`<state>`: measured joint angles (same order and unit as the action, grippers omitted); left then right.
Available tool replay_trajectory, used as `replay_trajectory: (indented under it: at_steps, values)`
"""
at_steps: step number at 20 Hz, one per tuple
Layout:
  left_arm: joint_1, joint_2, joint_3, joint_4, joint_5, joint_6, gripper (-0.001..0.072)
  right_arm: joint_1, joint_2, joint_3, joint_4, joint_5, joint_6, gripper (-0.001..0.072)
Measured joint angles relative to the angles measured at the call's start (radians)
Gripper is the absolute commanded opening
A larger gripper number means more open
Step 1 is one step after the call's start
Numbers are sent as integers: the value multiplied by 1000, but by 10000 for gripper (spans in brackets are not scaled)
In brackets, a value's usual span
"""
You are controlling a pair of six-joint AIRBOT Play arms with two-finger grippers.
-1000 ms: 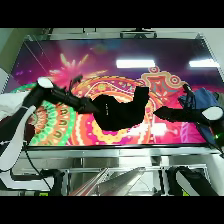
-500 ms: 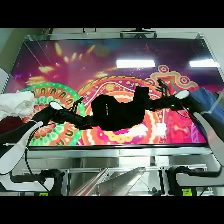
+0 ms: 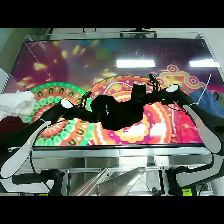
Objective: Fold the shirts.
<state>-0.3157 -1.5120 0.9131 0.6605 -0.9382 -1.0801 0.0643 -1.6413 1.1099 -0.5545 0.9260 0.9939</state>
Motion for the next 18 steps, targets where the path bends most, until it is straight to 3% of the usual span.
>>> replay_trajectory:
  at_steps: [5,10,14,18]
  values:
    - [58,86,134,-3,-134,-11,16,-105,110,52,6,117,8,16]
    - [196,330,360,-5,-269,-57,25,-290,421,149,69,219,45,16]
    - [284,521,523,-5,-301,-84,26,-374,674,176,106,203,53,16]
    - [343,642,516,57,-308,-94,27,-396,805,183,100,159,71,16]
